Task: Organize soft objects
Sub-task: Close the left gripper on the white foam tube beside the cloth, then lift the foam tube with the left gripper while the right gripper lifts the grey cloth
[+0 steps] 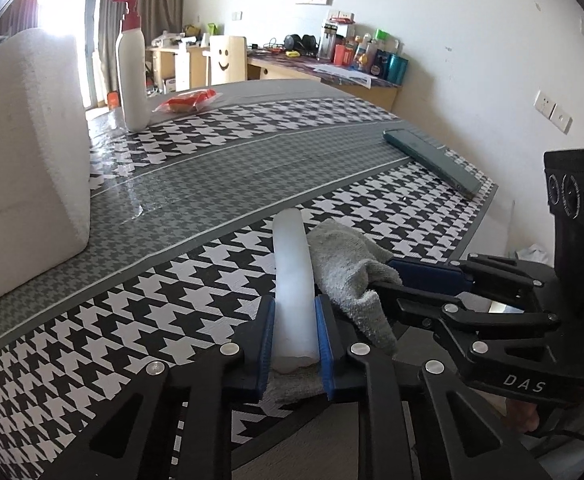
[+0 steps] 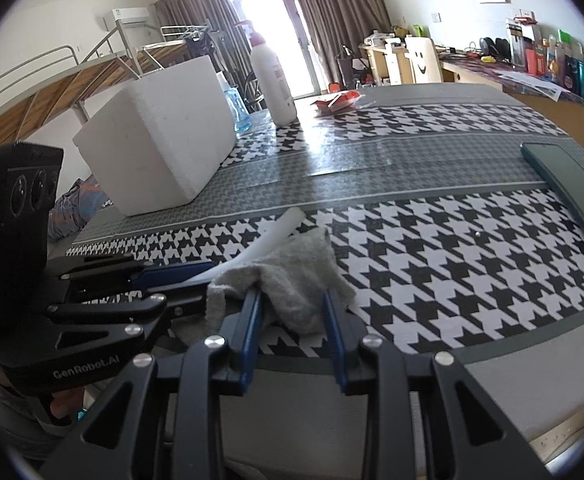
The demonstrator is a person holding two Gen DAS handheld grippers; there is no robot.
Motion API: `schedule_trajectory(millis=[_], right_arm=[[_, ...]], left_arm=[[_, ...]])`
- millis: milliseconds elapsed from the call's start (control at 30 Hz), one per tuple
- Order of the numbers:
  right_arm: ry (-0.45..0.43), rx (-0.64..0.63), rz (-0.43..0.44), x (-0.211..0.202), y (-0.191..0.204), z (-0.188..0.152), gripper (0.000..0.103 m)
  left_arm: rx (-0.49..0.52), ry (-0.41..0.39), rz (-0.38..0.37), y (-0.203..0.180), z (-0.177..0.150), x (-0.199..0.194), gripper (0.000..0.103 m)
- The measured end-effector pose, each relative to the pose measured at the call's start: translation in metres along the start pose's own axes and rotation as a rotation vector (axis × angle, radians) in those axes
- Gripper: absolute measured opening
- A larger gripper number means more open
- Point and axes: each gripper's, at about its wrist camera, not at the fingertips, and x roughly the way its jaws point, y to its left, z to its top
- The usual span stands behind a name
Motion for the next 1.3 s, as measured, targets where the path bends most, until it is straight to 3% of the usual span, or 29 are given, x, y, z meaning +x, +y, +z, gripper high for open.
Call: schedule_trajectory(millis=[300, 467, 800, 933, 1000, 1300], right_arm=[[0.005, 0.009, -0.006, 0.000, 0.002, 0.000, 0.036], [0.010, -0.001, -0.005, 0.002, 0.008, 0.002, 0.054], [0.028, -0.058, -0.096, 0.010, 0.021, 0.005, 0.054], [0.043, -0.050, -0.089, 0.013, 0.022, 0.007, 0.020], [0.045, -0.056, -0.081, 0.013, 0.023, 0.009, 0.012], [-0.007, -0.044, -0.003, -0.001, 0.030, 0.027, 0.012]], left_arm=[[-0.047, -0.064, 0.032, 0.015, 0.003, -0.018, 0.021], [-0.073, -0.082, 0.054, 0.026, 0.002, -0.025, 0.021], [-0.103, -0.115, 0.077, 0.038, -0.002, -0.039, 0.021], [-0.114, -0.126, 0.088, 0.044, -0.003, -0.044, 0.021], [-0.117, -0.135, 0.093, 0.046, -0.004, -0.048, 0.021], [-0.132, -0.206, 0.127, 0.057, -0.005, -0.076, 0.021]])
